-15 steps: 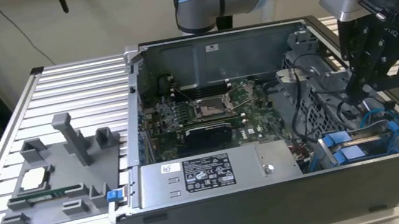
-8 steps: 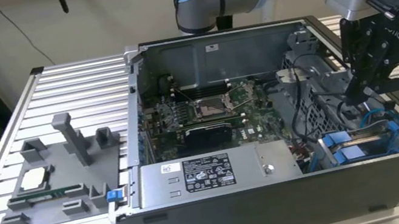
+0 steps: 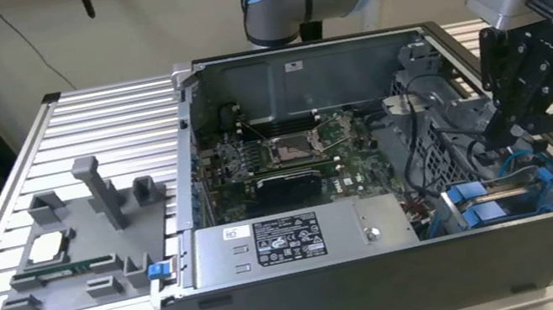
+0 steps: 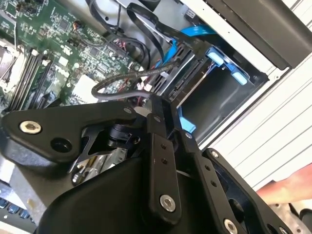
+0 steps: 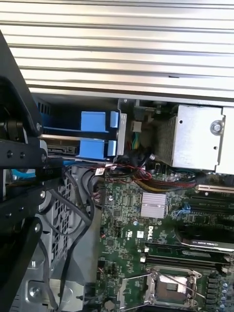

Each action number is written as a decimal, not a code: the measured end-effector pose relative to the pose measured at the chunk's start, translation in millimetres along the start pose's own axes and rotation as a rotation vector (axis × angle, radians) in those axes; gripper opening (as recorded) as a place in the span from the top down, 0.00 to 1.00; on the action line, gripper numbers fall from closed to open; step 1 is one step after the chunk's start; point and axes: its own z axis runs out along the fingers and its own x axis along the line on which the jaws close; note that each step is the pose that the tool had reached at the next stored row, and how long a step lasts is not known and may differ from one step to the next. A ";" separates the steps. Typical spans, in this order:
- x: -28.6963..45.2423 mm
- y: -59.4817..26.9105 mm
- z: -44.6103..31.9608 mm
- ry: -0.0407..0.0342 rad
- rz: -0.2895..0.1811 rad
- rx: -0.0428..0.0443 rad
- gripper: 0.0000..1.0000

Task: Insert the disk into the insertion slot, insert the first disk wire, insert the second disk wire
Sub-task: 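Insert the first disk wire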

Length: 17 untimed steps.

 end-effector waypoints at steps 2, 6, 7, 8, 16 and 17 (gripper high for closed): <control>1.5 -2.0 0.4 -0.0005 0.001 -0.0077 1.00; 4.7 -5.9 1.3 -0.0014 0.003 -0.0226 1.00; 5.5 -6.8 1.4 -0.0016 0.003 -0.0262 1.00; 6.3 -7.8 1.6 -0.0018 0.004 -0.0300 1.00; 12.1 -15.8 3.7 -0.0036 0.007 -0.0607 1.00; 12.9 -16.9 4.2 -0.0038 0.008 -0.0638 1.00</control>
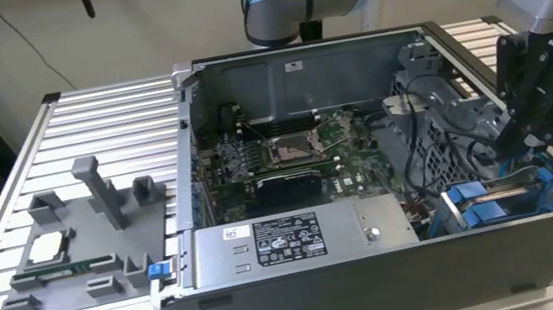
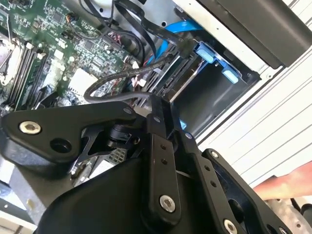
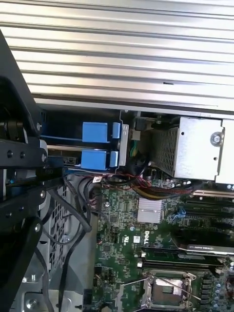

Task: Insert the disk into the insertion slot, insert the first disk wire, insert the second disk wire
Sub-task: 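Insert the first disk wire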

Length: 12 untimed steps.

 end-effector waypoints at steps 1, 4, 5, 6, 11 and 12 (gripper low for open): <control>0.8 -1.2 0.5 -0.0002 0.000 -0.0025 1.00; 3.0 -4.9 2.1 -0.0006 0.001 -0.0083 1.00; 3.9 -6.3 2.8 -0.0006 0.002 -0.0098 1.00; 4.6 -7.6 3.5 -0.0007 0.002 -0.0110 1.00; 8.2 -15.1 7.7 -0.0009 0.003 -0.0155 1.00; 8.8 -16.6 8.6 -0.0011 0.003 -0.0163 1.00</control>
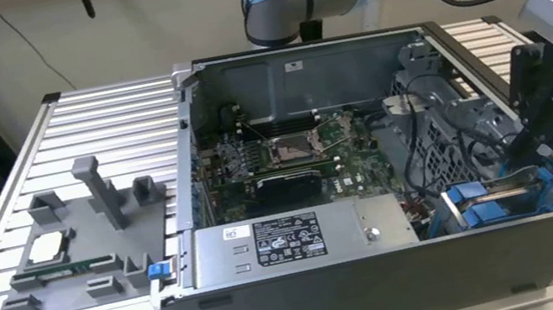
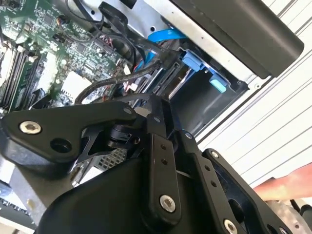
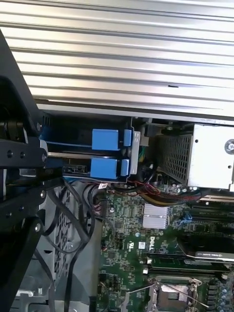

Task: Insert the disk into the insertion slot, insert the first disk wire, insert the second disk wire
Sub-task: 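Insert the first disk wire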

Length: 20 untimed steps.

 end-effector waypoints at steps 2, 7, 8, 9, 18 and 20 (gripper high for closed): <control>1.0 -3.1 1.6 -0.0002 0.000 -0.0015 1.00; 2.8 -11.2 4.4 -0.0003 0.001 -0.0052 1.00; 2.9 -12.5 4.9 -0.0006 0.001 -0.0057 1.00; 2.9 -13.4 5.2 -0.0006 0.001 -0.0061 1.00; 3.1 -14.1 5.4 -0.0005 0.001 -0.0064 1.00; 3.1 -14.1 5.4 -0.0006 0.001 -0.0064 1.00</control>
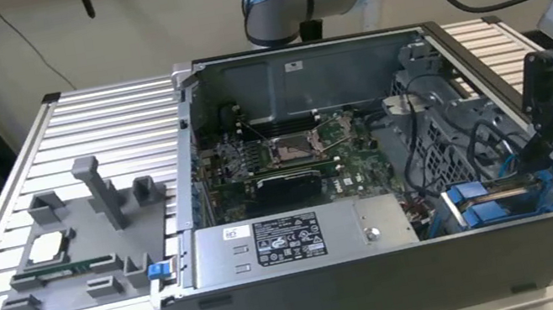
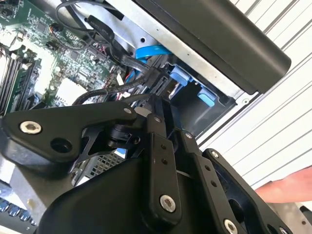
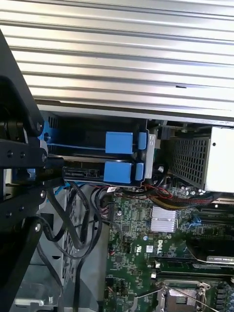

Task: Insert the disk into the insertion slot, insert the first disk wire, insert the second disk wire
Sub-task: 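Insert the first disk wire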

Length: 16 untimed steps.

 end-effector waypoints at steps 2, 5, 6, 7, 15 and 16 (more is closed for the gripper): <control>0.0 0.6 0.4 -0.0013 -0.001 0.0094 1.00; 0.0 3.7 1.9 -0.0021 -0.003 0.0278 1.00; 0.0 4.8 2.6 -0.0019 -0.003 0.0303 1.00; 0.0 5.8 3.5 -0.0020 -0.003 0.0321 1.00; -2.1 7.2 7.4 -0.0022 0.003 0.0430 1.00; -2.4 7.5 7.8 -0.0024 0.005 0.0434 1.00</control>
